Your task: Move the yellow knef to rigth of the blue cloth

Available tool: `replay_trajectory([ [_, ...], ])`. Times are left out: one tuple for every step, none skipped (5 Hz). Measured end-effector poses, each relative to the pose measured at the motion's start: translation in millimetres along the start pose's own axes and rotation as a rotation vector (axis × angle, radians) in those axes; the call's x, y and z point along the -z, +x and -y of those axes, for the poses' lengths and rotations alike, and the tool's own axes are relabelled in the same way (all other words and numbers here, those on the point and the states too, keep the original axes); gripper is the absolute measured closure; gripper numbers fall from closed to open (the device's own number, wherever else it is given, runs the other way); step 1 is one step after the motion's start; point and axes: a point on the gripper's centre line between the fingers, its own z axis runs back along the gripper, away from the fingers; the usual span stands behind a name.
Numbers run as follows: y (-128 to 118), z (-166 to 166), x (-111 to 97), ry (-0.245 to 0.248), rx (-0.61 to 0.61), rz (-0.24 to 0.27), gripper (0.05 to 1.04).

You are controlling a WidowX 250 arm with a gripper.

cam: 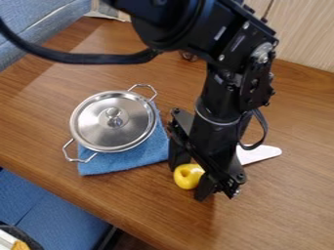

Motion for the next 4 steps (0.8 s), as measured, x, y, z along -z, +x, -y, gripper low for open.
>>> replay_trajectory([
  [-4,-2,-5,0.01,0.009,-0.018,0.078],
  [-2,-5,-18,0.015,-0.001,0.022,0.083],
  [3,-11,-40,0.032,-0.017,0.083,0.083],
  [5,-15,-60,0.039,-0.022,0.154,0.083],
])
